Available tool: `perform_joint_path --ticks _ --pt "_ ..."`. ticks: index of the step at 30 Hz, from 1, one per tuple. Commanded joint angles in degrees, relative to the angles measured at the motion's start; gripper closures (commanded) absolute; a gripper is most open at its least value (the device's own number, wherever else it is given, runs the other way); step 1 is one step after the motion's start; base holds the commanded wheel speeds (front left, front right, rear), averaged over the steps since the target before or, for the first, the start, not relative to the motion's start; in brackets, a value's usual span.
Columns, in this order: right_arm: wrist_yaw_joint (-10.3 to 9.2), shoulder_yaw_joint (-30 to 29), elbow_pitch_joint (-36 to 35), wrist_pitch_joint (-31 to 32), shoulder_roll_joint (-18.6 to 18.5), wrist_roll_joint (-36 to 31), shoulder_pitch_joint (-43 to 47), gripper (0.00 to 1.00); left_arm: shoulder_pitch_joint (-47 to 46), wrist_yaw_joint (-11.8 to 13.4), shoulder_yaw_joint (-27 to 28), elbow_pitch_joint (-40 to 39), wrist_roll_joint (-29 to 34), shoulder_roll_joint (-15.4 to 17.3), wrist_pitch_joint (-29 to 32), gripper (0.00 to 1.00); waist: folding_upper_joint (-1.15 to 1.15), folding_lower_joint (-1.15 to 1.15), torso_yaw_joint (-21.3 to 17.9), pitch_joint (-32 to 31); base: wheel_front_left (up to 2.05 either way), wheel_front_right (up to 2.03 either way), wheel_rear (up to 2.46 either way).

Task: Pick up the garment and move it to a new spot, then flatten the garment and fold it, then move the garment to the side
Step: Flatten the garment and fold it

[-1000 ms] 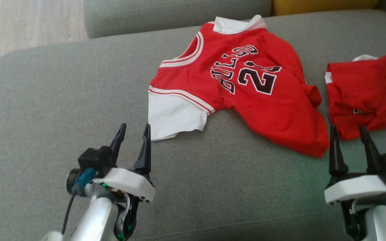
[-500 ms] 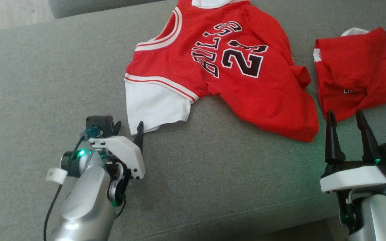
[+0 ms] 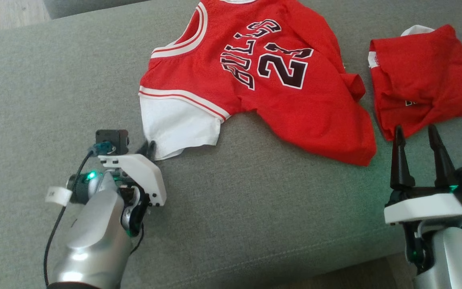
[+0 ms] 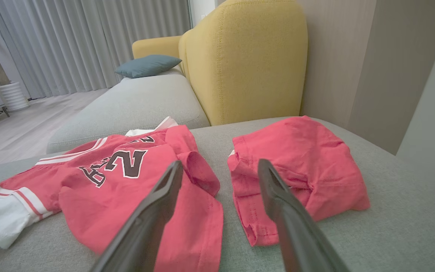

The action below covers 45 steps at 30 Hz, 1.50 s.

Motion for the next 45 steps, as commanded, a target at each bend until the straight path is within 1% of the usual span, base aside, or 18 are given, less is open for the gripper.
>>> perform_joint_path --ticks 1,3,4,6,12,17,21,24,29,38,45 --pt "0.37 0.77 -1.53 -0.74 -0.33 -0.34 -1.85 0.00 -0.72 -0.57 0.88 -0.44 -0.69 0.73 -0.25 1.00 0.00 0.00 0.13 -0.12 0.00 0.00 0.00" --pt "0.37 0.63 -1.44 -0.77 -0.33 -0.36 -1.89 0.00 -0.80 -0.63 1.10 -0.62 -1.04 0.66 -0.94 1.00 0.00 0.00 0.21 -0.20 0.00 0.00 0.00" --pt "0.37 0.43 -1.19 -0.80 -0.33 -0.26 -1.90 0.00 -0.98 -0.43 1.63 -1.29 -1.54 0.57 -2.93 1.00 0.00 0.00 0.44 -0.45 0.00 0.00 0.00" --pt "0.37 0.38 -1.02 -0.76 -0.33 -0.17 -1.84 0.00 -1.05 -0.32 1.96 -1.69 -1.81 0.54 -4.06 1.00 0.00 0.00 0.63 -0.59 0.00 0.00 0.00" --pt "0.37 0.86 0.08 -0.29 -0.33 0.16 -1.75 0.00 -1.83 1.93 4.07 -4.63 -2.19 1.44 -10.37 1.00 0.00 0.00 1.68 -1.36 0.00 0.00 0.00" --pt "0.37 2.23 1.00 0.50 -0.33 1.46 -0.97 0.00 -2.93 1.98 5.02 -8.42 -2.35 2.46 -13.27 1.00 0.00 0.00 2.69 -1.41 0.00 0.00 0.00" --pt "0.37 3.54 1.96 1.17 -0.32 2.87 0.28 0.00 -3.28 2.43 5.90 -11.68 -2.33 3.48 -14.37 1.00 0.00 0.00 3.00 -1.33 0.00 0.00 0.00" --pt "0.37 4.13 4.02 2.70 -0.32 4.49 0.99 0.00 -3.02 3.13 6.67 -14.15 -2.18 4.23 -14.96 1.00 0.00 0.00 3.13 -1.27 0.00 0.00 0.00" --pt "0.37 6.24 7.90 5.09 -0.32 8.98 1.22 0.00 -1.93 4.01 8.12 -17.48 -2.38 4.93 -15.55 1.00 0.00 0.00 3.68 -1.17 0.00 0.00 0.00" --pt "0.37 7.27 13.99 8.19 -0.32 13.39 -0.76 0.00 -0.47 3.89 7.51 -19.03 -2.31 4.70 -15.74 1.00 0.00 0.00 5.69 -0.87 0.00 0.00 0.00" --pt "0.37 8.38 16.64 9.12 -0.32 13.95 -2.44 0.00 -0.49 3.92 6.78 -19.60 -2.35 4.07 -15.80 1.00 0.00 0.00 7.12 -0.26 0.00 0.00 0.00"
